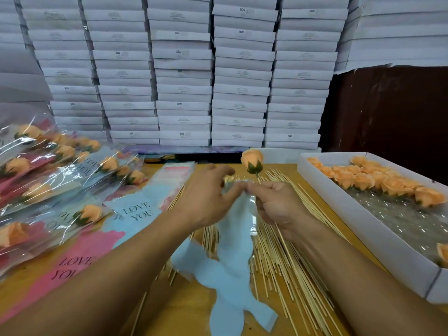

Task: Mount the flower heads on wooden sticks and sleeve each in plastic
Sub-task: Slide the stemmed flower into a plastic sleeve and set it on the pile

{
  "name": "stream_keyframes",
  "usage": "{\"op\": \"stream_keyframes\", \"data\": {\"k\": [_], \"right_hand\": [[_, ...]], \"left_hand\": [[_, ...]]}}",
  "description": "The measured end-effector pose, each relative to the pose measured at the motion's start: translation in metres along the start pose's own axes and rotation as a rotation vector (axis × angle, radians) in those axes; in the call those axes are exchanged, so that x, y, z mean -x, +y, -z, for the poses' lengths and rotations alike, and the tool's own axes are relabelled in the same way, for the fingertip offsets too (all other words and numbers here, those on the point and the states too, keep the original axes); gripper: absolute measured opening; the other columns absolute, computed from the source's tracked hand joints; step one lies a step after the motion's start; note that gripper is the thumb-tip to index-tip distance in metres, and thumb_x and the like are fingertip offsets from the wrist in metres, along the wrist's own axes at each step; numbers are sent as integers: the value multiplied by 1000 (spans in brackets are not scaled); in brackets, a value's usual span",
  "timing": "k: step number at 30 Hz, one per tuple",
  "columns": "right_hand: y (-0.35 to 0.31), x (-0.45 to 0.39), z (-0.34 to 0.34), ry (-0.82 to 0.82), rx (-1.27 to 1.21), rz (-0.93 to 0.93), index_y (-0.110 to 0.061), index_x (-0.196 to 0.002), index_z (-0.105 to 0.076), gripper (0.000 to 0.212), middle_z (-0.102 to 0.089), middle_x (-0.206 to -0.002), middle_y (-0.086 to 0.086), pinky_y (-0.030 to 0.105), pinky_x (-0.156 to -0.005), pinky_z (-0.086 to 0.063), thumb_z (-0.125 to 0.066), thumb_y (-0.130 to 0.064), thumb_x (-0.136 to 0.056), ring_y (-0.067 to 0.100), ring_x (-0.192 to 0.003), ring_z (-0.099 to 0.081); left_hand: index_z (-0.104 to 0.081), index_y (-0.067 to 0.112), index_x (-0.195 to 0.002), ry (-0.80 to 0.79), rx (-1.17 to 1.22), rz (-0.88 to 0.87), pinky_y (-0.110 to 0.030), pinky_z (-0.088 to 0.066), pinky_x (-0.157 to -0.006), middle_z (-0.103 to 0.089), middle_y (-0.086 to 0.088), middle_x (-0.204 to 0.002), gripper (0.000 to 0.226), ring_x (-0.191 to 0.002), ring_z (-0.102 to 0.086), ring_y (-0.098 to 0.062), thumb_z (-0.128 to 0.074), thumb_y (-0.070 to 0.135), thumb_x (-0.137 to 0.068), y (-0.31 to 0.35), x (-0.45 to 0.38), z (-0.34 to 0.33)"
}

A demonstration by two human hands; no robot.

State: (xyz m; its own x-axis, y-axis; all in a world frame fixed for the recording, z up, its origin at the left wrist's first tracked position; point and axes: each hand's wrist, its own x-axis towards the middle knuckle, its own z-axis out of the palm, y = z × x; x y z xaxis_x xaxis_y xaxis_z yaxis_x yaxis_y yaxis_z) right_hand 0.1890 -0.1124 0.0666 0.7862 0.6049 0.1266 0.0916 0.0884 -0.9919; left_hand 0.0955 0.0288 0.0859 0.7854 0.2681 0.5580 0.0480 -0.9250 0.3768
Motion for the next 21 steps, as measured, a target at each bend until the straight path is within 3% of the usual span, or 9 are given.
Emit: {"op": "stream_keyframes", "data": {"k": [2, 4, 6, 9, 11, 14, 17, 19, 21], "right_hand": [[-2, 0, -1, -35, -57, 9, -26, -65, -74, 43, -35, -46, -8, 18, -35, -22, -56, -30, -104, 7, -37, -25], [-5, 0, 0, -96, -136, 13, -29, -81, -78, 39, -32, -47, -8, 18, -35, -21, -50, -37, -106, 7, -38, -24], [-6, 0, 2, -157, -157, 31, -22, -106, -77, 35, -31, -47, -10, 18, -35, -22, -44, -35, -108, 5, -38, -25], [-6, 2, 0, -206, -114, 86, -24, -100, -78, 34, -32, -46, -8, 17, -34, -23, -45, -23, -108, 5, -37, -26], [-5, 2, -1, -209, -93, 115, -24, -88, -77, 31, -32, -48, -7, 17, -35, -23, -51, -17, -105, 4, -37, -26], [-2, -2, 1, -136, -60, 105, -12, -114, -72, 20, -36, -48, -11, 16, -37, -27, -58, -10, -101, 3, -38, -30], [1, -6, 5, -31, -50, 105, -10, -124, -68, 28, -45, -45, -15, 14, -38, -32, -66, -10, -96, 0, -36, -38], [2, -9, 8, 71, -17, 114, -9, -126, -67, 38, -67, -66, -12, 17, -53, -49, -75, -16, -90, 1, -55, -59], [4, -11, 8, 180, 71, 114, -8, -123, -68, 46, -76, -99, -4, 31, -80, -56, -83, -26, -83, 10, -87, -70]], "left_hand": [[-62, 24, -121, -100, 98, 14, -27, -42, -65, -60, 9, -86, 47, -77, -58, -6, -45, 60, -97, 11, 0, -8], [-59, 29, -122, -100, 234, 53, -21, -39, -59, -59, 13, -74, 54, -67, -56, 1, -47, 70, -90, 18, -2, -9], [-59, 30, -118, -124, 376, 112, -23, -49, -69, -66, 15, -88, 61, -81, -64, 0, -55, 76, -77, 22, -3, -9], [-63, 12, -118, -231, 816, 335, -43, -60, -80, -71, -11, -107, 61, -94, -70, -29, -68, 58, -78, 21, -6, -8], [-63, 0, -119, -248, 1023, 459, -38, -59, -74, -70, -21, -108, 45, -89, -69, -29, -64, 37, -94, 20, -6, -8], [-65, -3, -120, -215, 1200, 705, -32, -60, -66, -71, -24, -108, 30, -83, -70, -25, -49, 18, -105, 17, -2, -8], [-64, -4, -98, -292, 1263, 996, -33, -56, -55, -70, -19, -84, 31, -65, -66, -27, -43, 18, -106, 10, 0, -1], [-63, -4, -101, -302, 1229, 1052, -34, -49, -72, -65, -18, -100, 27, -84, -60, -27, -45, 16, -104, 6, 3, 4], [-58, -4, -123, -277, 1311, 1068, -34, -44, -95, -59, -17, -126, 29, -113, -53, -28, -47, 14, -103, 1, 7, 3]]}}
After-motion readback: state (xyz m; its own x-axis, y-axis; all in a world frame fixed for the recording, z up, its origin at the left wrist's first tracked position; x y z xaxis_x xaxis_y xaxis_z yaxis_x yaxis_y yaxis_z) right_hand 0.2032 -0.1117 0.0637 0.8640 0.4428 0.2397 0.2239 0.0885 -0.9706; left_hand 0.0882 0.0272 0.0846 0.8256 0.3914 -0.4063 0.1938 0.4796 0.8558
